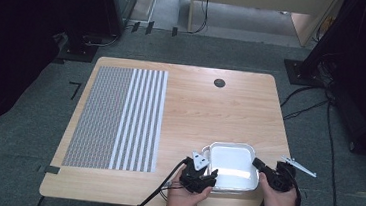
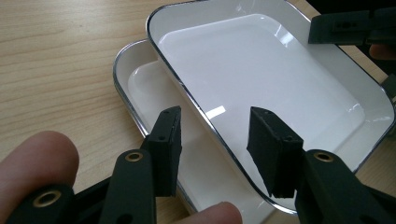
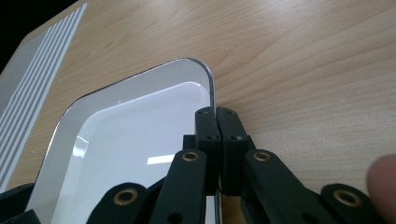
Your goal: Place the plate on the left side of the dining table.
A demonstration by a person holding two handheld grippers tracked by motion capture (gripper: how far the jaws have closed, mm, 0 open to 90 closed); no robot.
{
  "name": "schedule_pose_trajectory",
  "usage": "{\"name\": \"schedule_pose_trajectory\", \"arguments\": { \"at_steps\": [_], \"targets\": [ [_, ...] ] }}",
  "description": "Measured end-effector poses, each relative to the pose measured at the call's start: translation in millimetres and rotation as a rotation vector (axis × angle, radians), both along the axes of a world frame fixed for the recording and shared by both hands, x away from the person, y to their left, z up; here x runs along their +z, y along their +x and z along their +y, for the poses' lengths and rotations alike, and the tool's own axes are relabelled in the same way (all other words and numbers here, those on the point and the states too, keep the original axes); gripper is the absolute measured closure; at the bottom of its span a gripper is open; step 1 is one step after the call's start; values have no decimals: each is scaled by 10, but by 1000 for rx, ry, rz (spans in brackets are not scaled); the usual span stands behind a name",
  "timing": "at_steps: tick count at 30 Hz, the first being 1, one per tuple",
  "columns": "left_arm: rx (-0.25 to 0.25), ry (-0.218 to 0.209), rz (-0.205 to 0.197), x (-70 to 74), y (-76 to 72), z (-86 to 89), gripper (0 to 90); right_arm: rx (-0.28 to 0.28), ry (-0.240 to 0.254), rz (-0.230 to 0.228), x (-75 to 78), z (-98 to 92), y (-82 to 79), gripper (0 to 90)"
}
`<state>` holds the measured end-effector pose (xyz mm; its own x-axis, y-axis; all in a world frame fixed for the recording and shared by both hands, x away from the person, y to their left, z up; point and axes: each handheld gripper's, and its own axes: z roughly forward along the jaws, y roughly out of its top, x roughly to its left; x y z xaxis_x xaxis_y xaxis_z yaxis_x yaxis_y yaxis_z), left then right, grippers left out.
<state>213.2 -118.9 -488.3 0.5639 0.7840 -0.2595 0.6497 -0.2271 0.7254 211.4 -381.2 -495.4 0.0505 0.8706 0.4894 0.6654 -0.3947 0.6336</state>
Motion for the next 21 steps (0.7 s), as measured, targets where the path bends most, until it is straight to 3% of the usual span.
{"name": "schedule_pose_trajectory", "arguments": {
  "at_steps": [3,7,16,21],
  "targets": [
    [12,12,4,2,20,-47,649,-5,47,3,-31,-24,5,899],
    [32,16,1,15,29,-50,690,-16,58,4,-51,-20,6,899],
    [30,18,-1,78,30,-41,727,-35,51,-16,11,1,-33,900],
    [23,22,4,102,16,-26,726,-37,15,-35,87,37,-62,899]
  ]
}}
